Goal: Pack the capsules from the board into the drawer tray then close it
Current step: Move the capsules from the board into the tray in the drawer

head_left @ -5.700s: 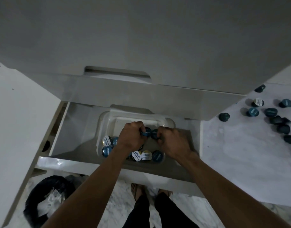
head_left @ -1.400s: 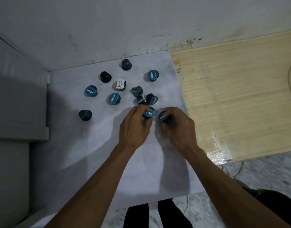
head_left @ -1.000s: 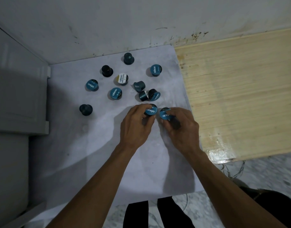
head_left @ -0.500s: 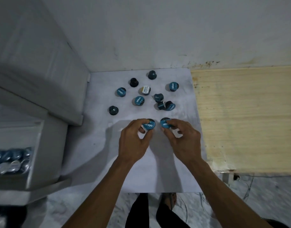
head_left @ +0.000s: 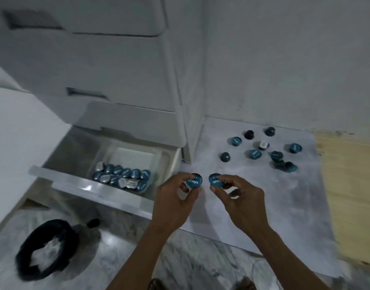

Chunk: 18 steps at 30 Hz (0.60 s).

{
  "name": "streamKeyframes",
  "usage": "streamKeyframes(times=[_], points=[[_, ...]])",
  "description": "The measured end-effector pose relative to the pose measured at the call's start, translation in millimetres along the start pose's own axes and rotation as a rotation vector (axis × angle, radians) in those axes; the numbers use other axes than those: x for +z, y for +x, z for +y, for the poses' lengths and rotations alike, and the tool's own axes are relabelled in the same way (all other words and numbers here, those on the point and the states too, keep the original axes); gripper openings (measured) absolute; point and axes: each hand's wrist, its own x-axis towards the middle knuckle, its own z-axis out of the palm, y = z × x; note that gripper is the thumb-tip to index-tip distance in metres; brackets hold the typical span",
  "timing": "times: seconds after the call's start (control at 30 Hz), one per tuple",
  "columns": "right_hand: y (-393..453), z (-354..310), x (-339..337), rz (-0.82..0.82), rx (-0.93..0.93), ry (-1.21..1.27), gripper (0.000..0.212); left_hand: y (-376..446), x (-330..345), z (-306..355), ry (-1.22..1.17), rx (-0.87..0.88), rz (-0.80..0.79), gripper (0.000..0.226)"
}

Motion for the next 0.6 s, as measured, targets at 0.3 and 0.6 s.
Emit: streamKeyframes(times=[0.3,0.6], points=[[-20,-98,132,-0.07,0.043,0.056,0.024,-14,-192,-105,0.095,-0.093,0.091,0.027],[23,-123,225,-0.185,0.081,0.012,0.022,71,-258,-178,0.215,-0.155,-0.016,0.021]])
